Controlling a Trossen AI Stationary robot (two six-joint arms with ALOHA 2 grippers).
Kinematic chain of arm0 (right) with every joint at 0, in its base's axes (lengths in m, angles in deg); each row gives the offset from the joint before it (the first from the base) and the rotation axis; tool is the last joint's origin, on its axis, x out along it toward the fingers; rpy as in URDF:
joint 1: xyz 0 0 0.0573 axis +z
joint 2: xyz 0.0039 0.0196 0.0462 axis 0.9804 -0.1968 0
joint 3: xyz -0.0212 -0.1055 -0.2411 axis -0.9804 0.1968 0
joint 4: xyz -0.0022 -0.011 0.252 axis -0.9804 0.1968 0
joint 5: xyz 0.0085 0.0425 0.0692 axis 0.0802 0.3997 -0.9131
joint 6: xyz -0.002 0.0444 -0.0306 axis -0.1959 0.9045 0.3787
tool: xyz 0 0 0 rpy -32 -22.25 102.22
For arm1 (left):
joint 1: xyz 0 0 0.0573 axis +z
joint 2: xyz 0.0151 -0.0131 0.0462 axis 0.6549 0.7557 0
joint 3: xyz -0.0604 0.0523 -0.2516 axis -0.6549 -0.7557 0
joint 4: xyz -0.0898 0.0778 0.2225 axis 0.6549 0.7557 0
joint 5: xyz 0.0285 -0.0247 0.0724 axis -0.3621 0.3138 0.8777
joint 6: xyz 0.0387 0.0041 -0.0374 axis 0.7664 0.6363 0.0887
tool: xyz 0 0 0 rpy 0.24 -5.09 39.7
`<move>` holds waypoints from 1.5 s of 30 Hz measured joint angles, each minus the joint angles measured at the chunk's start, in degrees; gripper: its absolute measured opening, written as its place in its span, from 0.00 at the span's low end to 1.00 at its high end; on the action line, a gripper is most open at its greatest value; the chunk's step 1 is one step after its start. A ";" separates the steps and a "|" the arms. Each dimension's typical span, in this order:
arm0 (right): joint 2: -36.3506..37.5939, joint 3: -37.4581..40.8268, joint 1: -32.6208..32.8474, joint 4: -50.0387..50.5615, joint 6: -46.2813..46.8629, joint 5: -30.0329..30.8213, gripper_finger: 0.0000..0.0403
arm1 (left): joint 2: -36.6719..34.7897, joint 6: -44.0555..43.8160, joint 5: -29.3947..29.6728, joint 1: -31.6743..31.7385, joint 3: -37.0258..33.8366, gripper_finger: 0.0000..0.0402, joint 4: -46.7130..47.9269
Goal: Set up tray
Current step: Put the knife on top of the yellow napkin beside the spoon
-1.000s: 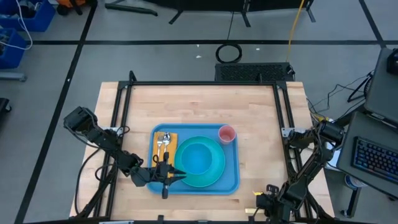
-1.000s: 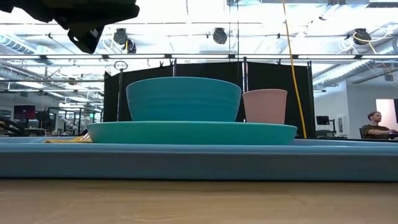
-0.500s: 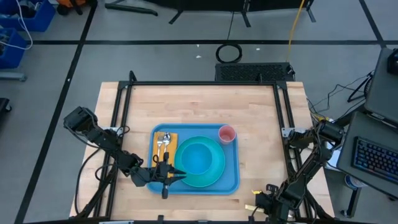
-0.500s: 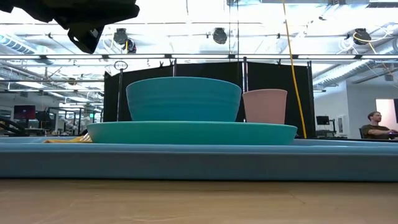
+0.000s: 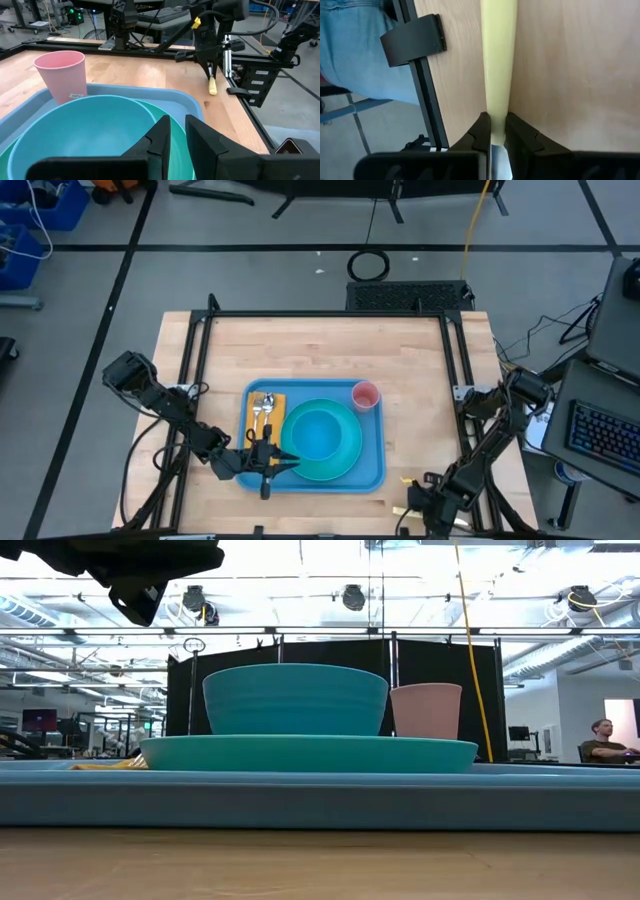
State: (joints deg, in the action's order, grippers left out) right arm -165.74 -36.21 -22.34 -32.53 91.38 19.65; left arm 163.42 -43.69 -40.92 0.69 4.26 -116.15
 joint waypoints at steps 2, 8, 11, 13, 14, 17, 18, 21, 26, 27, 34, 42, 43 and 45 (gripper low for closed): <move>0.06 0.00 -0.90 -0.50 -1.18 -0.63 0.06 | 0.00 0.00 0.00 0.00 0.00 0.16 -0.01; 0.23 0.00 -2.49 -0.73 -4.53 -1.24 0.06 | 0.00 0.02 -0.09 0.02 0.00 0.16 0.00; 1.16 0.00 -3.19 -0.61 -5.72 -0.73 0.06 | 0.00 0.02 -0.55 0.02 0.00 0.16 0.00; 1.89 0.00 -3.95 -0.80 -6.55 -0.25 0.06 | 0.00 0.02 -0.66 0.02 0.00 0.16 0.00; 2.20 0.00 -4.34 -0.87 -6.80 0.47 0.06 | -0.01 0.02 -0.68 0.02 0.00 0.16 0.00; 3.01 0.00 -5.26 -1.28 -7.96 1.75 0.06 | 0.00 0.02 -0.69 0.02 0.00 0.16 0.00; 3.26 0.00 -5.44 -1.44 -8.26 2.05 0.06 | 0.00 0.02 -0.82 0.02 0.00 0.16 0.00; 3.73 0.00 -5.81 -1.28 -8.62 2.63 0.06 | 0.00 0.02 -0.99 0.02 0.00 0.16 0.00; 3.75 -0.04 -5.81 -0.78 -9.17 3.13 0.06 | 0.00 -0.14 -1.01 0.02 0.00 0.16 0.02; 3.79 -0.16 -5.82 -0.74 -9.41 3.16 0.06 | 0.00 -0.15 -1.01 0.02 0.00 0.16 0.02; 3.77 -4.73 -6.20 7.71 -11.29 3.83 0.06 | 0.00 -0.24 -1.01 0.02 0.02 0.16 0.00; 3.71 -10.99 -8.05 19.32 -14.51 3.24 0.06 | 0.00 -0.39 -1.05 0.02 0.02 0.16 0.01; 3.71 -11.56 -8.18 20.15 -14.95 2.95 0.06 | 0.00 -0.39 -1.07 0.02 0.02 0.16 0.01; 3.74 -12.71 -8.41 22.58 -15.47 2.47 0.06 | 0.00 -0.39 -1.07 0.02 0.02 0.16 0.00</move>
State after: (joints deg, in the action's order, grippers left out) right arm -162.00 -48.91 -30.75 -9.95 75.91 22.12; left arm 163.42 -44.09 -41.99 0.71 4.28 -116.14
